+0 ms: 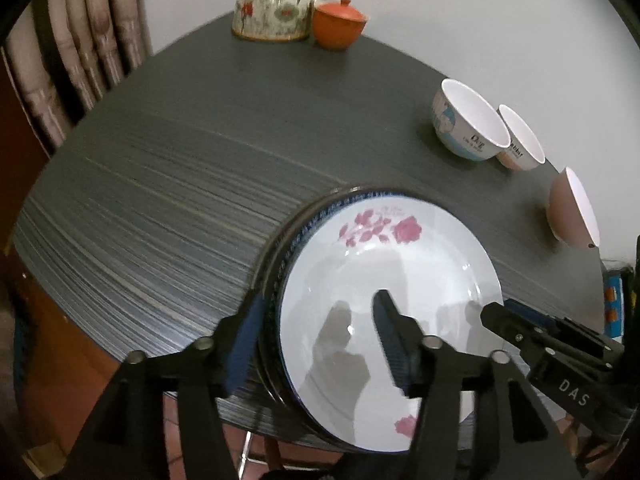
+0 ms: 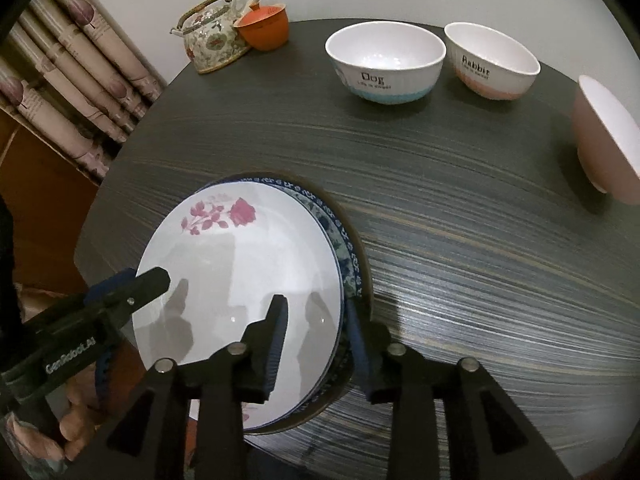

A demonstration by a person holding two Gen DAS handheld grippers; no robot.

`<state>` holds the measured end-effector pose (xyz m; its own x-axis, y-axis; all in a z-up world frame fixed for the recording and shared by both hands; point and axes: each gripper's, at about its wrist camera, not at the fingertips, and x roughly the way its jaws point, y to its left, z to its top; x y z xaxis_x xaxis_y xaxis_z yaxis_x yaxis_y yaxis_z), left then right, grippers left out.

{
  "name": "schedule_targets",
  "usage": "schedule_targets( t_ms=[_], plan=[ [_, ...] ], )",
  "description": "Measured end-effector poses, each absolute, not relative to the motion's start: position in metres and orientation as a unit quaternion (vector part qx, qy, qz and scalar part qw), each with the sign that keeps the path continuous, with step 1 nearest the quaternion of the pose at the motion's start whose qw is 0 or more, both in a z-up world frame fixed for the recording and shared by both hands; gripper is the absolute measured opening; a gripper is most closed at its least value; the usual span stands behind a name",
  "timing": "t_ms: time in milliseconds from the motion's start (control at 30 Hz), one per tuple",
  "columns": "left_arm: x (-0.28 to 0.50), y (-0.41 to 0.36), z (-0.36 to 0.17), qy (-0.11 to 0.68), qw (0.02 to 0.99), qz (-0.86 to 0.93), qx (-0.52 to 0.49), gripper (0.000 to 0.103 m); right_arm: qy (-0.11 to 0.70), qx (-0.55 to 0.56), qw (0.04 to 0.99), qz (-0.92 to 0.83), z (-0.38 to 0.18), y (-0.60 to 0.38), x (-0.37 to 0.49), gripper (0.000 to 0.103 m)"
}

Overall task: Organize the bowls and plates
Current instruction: 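Move both tools from the plate stack to the large pink bowl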

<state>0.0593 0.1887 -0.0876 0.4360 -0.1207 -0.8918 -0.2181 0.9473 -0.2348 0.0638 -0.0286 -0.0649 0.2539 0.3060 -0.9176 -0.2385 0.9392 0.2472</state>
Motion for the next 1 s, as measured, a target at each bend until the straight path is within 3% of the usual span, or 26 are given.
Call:
schedule_targets(
  t_ms=[867, 933, 1000],
  plan=[
    [0.05, 0.186, -0.076, 0.487, 0.861, 0.114, -0.089, 0.066, 0.571, 0.138, 0.802, 0.113, -0.036, -0.119, 0.041, 0.033],
    [0.05, 0.187, -0.076, 0.487, 0.86, 0.119, -0.091, 0.067, 0.571, 0.149, 0.8, 0.112, -0.035, -0.135, 0.04, 0.036],
    [0.05, 0.188, -0.076, 0.486, 0.86, 0.125, -0.091, 0.068, 0.569, 0.155, 0.8, 0.112, -0.035, -0.148, 0.038, 0.05]
  ],
)
